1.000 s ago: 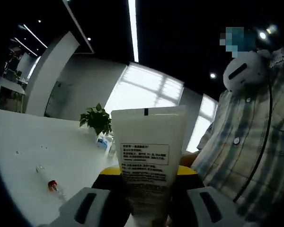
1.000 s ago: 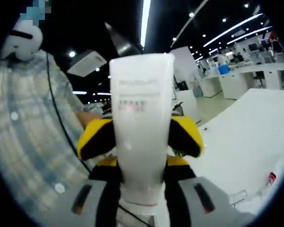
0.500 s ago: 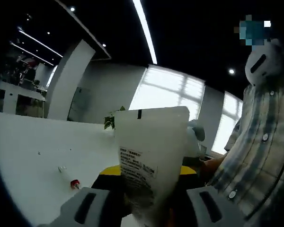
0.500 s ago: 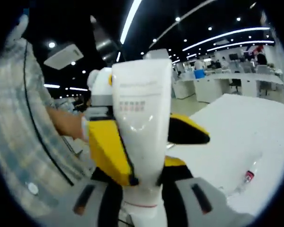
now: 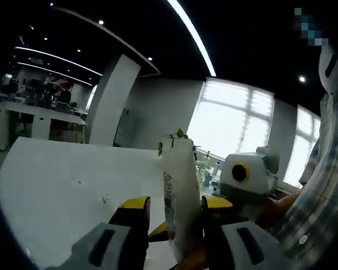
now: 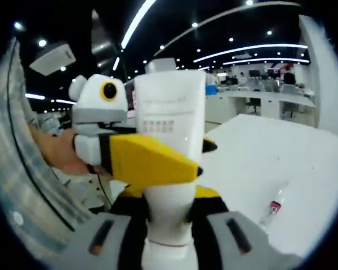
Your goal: Arrange the skincare products in the storage area until every visible bottle or jar stands upright without overlapping.
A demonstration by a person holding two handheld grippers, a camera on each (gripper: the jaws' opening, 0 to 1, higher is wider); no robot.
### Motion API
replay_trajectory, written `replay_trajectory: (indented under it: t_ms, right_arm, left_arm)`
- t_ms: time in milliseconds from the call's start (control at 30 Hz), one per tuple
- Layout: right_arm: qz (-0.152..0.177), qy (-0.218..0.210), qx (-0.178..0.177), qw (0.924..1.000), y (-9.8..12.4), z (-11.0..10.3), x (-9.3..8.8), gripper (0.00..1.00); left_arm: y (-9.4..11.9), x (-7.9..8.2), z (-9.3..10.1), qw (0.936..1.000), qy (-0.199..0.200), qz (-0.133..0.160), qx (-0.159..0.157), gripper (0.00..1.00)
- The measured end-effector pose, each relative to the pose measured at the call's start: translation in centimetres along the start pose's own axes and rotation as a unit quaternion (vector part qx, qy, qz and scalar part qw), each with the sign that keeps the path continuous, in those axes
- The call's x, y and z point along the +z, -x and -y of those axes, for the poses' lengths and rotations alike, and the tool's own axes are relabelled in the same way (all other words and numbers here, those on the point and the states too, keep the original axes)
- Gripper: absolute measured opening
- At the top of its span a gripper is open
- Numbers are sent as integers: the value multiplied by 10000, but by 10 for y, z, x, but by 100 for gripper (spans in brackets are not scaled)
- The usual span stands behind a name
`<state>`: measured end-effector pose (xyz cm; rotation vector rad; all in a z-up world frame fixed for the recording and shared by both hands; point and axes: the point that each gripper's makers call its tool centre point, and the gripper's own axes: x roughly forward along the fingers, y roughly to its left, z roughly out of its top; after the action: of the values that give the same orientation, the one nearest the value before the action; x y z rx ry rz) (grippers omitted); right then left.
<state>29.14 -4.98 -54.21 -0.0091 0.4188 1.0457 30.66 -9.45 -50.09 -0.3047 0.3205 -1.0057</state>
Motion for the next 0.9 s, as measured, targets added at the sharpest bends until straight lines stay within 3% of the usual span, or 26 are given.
replay_trajectory:
  t_ms: [33, 167, 267, 433, 533, 600, 700, 900]
  right_arm:
    - [-7, -10, -78, 10000, -2, 1, 0, 27]
    - [-98, 5, -328, 9994, -9, 1, -1, 28]
    - [-108, 6, -401, 9991, -10, 1, -1, 28]
    - [-173, 3, -564, 9983, -15, -4, 7, 30]
    - [-219, -14, -581, 9981, -16, -3, 10, 32]
    - [-230, 53, -570, 9981, -17, -2, 12, 32]
    - [-184, -26, -449, 9988, -19, 0, 13, 33]
    - [-120, -155, 253, 9995, -22, -1, 12, 32]
  left_arm:
    - [1, -5, -2, 9999, 9, -128, 70, 36]
    - [3, -9, -1, 9996, 29, -244, 138, 25]
    - [6, -10, -2, 9993, 88, -285, 213, 23]
    - [14, -2, -5, 9987, 300, -252, 341, 19]
    - [16, 2, -10, 9965, 724, -212, 365, 17]
    - [16, 5, -12, 9966, 703, -222, 358, 16]
    - [15, 6, -14, 9967, 648, -275, 396, 15]
    - [13, 3, -18, 9976, 312, -467, 394, 14]
